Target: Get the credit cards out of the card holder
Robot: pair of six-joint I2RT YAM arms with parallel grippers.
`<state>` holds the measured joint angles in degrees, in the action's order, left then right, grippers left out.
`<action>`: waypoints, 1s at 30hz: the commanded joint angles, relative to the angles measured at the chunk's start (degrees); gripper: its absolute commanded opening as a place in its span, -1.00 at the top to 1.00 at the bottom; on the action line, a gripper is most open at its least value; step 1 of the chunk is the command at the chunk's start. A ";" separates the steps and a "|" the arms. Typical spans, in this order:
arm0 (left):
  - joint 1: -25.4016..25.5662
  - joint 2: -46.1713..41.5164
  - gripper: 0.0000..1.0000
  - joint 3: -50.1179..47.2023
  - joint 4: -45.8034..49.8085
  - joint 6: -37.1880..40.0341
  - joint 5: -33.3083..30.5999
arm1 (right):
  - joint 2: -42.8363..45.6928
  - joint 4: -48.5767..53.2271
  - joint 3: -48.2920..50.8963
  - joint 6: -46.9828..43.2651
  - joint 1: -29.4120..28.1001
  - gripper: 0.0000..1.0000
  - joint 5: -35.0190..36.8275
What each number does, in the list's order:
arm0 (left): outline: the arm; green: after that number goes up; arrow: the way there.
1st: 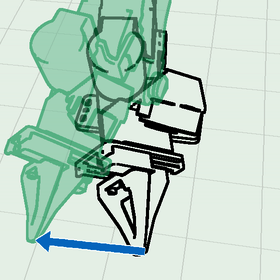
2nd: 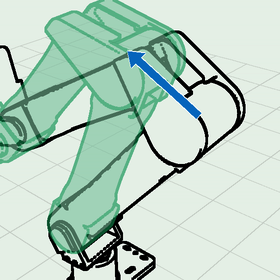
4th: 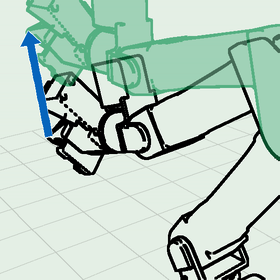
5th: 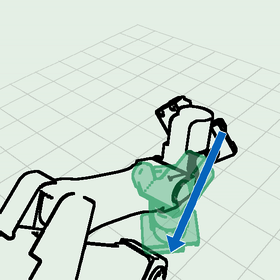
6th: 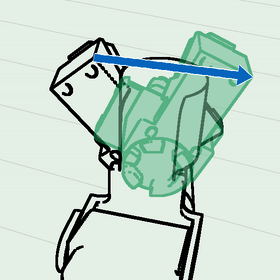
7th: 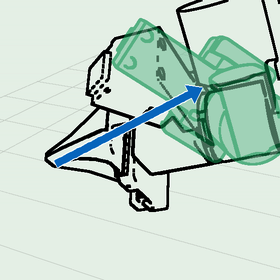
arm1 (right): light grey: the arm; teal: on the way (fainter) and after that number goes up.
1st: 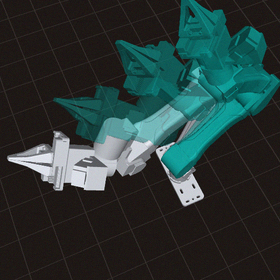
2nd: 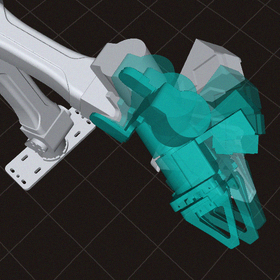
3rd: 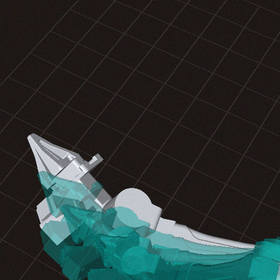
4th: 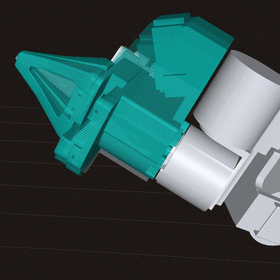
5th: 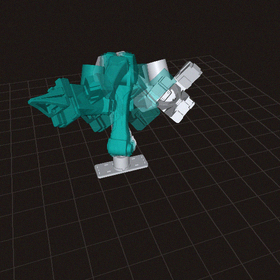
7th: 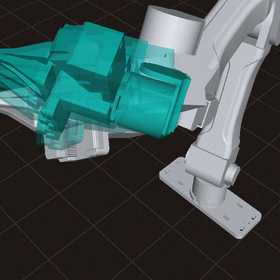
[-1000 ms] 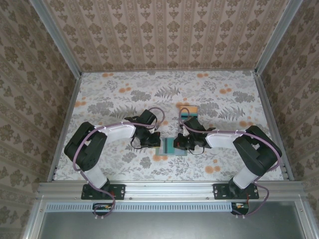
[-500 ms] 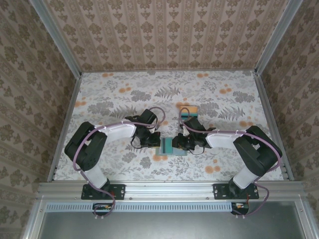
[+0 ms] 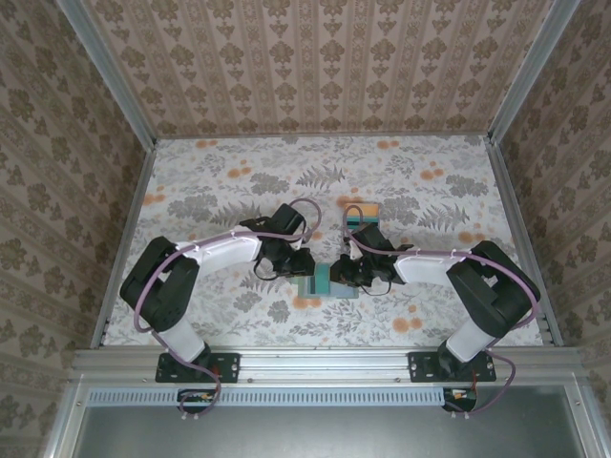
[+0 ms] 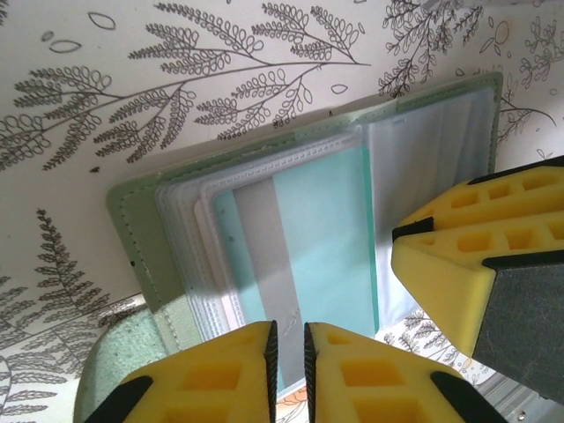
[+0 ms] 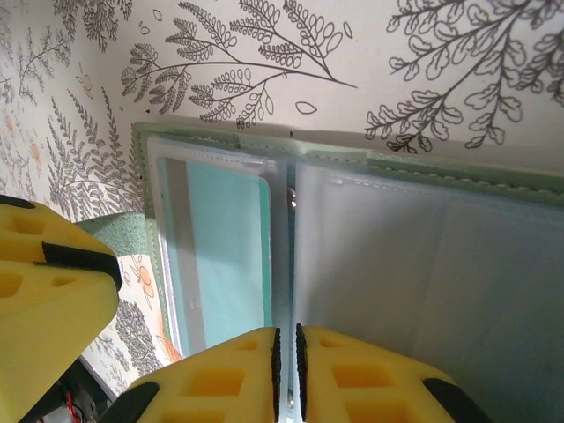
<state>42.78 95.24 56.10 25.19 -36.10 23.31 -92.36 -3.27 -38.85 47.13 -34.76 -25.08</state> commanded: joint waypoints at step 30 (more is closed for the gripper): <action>0.62 4.95 0.96 -1.80 2.07 0.44 -0.82 | -5.72 -3.27 -2.02 0.58 -1.40 0.67 -4.14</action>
<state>42.78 98.54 55.68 25.54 -36.16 22.87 -96.40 -6.11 -40.18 47.16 -35.51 -28.12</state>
